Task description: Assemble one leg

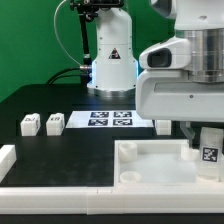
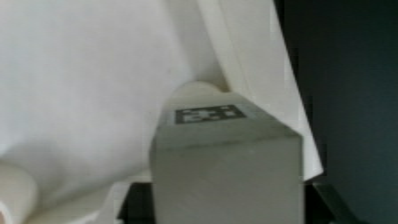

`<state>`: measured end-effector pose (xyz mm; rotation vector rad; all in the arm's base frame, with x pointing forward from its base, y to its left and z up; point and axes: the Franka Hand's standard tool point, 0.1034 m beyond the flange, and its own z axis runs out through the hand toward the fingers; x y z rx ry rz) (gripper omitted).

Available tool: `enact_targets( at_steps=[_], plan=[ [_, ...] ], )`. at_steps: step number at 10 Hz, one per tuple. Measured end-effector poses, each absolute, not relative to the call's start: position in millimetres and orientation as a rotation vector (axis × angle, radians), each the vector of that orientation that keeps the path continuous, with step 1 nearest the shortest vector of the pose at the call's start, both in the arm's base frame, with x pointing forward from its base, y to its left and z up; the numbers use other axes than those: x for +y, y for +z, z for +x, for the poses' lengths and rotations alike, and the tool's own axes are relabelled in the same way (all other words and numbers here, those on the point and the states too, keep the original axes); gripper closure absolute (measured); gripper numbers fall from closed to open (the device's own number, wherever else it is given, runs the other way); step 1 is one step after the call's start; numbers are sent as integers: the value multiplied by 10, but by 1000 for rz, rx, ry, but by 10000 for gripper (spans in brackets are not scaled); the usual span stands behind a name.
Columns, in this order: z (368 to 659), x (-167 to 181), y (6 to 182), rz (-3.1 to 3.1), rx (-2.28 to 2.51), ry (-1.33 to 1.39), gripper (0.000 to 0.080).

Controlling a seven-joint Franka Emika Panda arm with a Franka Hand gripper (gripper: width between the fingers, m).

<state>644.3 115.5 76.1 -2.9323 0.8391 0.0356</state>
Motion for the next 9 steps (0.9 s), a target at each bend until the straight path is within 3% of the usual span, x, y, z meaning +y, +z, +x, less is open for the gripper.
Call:
enact_targets(
  at_steps=[4,8,9],
  plan=[
    [6436,1090,738,-2358,1864,121,502],
    [6418,1122,735,-2115,2136,164,502],
    [6414,1136,728,-2210,2038,151,433]
  ],
)
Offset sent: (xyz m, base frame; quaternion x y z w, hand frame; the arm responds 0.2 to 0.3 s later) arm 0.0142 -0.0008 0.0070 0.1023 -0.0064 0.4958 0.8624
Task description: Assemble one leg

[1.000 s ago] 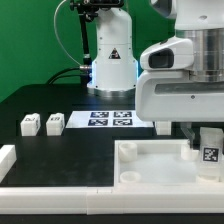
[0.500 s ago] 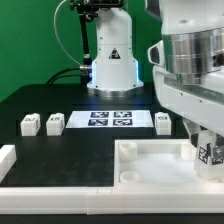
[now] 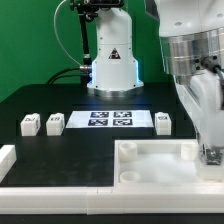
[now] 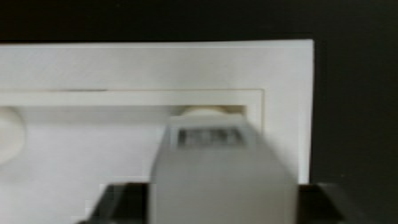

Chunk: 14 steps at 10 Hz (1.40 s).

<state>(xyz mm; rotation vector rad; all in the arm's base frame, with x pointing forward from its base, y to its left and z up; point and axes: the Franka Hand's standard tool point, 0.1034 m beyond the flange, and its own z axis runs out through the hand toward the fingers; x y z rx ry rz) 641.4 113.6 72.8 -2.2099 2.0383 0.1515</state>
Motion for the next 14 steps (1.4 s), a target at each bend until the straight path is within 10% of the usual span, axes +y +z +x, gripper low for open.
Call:
enact_targets(
  at_steps=[1,3,9,11,14],
  plan=[
    [6401,1187,722,-2377,1856,122,238],
    [6378,1280,736,-2656,1454,82,174],
    [6441,1209,738,-3060,310,-63,150],
    [6433,1221,732,-3041,410,-53,173],
    [6419,1197,716,-2974,748,-31,500]
  ],
)
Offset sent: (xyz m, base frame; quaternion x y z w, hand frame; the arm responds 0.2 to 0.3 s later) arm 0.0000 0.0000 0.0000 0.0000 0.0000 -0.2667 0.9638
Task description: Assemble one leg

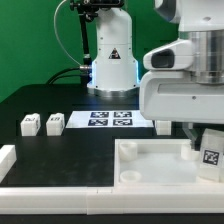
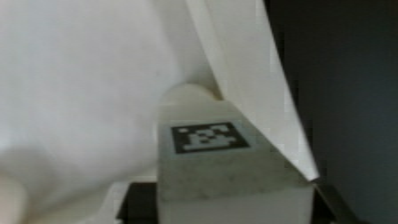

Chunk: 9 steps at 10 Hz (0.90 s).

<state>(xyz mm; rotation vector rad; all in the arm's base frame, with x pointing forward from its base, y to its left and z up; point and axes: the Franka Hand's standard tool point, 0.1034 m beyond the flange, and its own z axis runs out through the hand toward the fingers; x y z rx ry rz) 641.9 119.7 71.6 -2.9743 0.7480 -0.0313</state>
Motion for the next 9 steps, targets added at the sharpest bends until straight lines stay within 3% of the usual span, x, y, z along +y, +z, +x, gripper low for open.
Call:
enact_targets(
  at_steps=[6,9],
  plan=[
    [6418,1142,691,-2146,2035,151,500],
    [6418,1157,692,-2088,2091,162,500]
  ],
)
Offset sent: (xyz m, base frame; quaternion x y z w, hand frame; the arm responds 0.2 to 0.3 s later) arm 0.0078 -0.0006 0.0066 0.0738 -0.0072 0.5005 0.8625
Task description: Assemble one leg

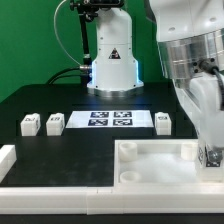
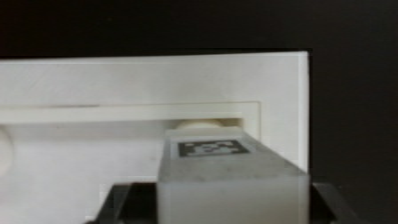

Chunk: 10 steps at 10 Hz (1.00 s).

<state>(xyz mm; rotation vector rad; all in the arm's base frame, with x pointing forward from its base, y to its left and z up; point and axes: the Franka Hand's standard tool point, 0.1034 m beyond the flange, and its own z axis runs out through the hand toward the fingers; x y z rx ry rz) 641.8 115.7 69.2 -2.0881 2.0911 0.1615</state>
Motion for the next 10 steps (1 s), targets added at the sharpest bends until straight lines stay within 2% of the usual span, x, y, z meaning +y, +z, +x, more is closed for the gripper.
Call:
enact_targets(
  at_steps=[1,2,3,4,7,9,10],
  plan=[
    [6416,1166,688,-2114,2066,156,413],
    [6399,1198,670,-2293,1867,123,277],
    [6392,1220,678,-2492,1612,83,277],
    [6391,1236,686,-2626,1408,51,169],
    [6391,1198,673,-2798,1040,16,151],
    [6401,1146,679,-3040,358,-56,150],
    [6430,1153,698,-3070,162,-103,150]
  ],
)
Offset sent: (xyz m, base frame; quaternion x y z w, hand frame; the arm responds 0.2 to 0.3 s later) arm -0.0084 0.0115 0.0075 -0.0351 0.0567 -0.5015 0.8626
